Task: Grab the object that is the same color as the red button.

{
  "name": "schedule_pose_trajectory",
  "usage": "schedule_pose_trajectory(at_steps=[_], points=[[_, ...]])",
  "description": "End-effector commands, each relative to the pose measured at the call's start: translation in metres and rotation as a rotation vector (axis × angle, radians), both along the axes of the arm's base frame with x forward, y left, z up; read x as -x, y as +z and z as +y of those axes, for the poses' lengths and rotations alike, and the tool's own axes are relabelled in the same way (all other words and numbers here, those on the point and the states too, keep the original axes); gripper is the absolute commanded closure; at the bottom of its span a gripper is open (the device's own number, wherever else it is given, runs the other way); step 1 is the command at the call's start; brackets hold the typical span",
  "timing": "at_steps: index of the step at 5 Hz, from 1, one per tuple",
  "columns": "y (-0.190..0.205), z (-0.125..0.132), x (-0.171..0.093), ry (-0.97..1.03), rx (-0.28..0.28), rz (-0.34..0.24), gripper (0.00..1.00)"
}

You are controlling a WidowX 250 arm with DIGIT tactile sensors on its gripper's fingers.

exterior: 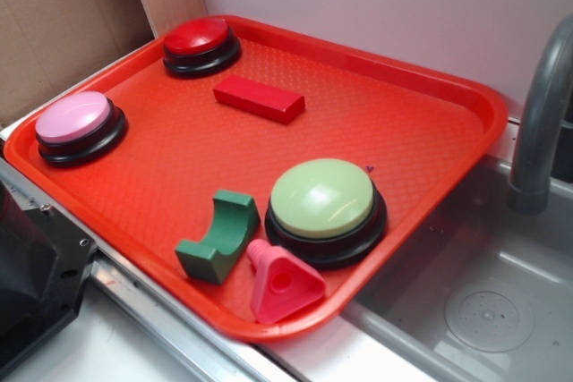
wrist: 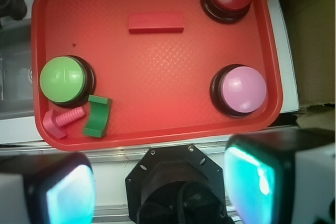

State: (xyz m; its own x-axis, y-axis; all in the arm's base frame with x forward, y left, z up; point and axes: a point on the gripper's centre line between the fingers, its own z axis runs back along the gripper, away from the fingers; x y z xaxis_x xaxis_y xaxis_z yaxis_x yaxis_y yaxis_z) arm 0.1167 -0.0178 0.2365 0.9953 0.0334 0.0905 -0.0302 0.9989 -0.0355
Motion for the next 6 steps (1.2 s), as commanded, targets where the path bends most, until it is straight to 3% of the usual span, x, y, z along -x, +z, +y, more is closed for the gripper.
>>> schedule_pose_trajectory(at_steps=[1, 2, 4, 6], points=[[0.0, 0.0, 0.0, 0.0, 0.0, 0.0, 0.0], [-0.022, 0.029, -0.039, -0.008, -0.06, 0.021, 0.0], [-0.069, 0.064, -0.105, -0.244, -0.009, -0.007, 0.0], [-0.132, 0.061, -0.133, -0.527, -0.064, 0.01, 0.0]])
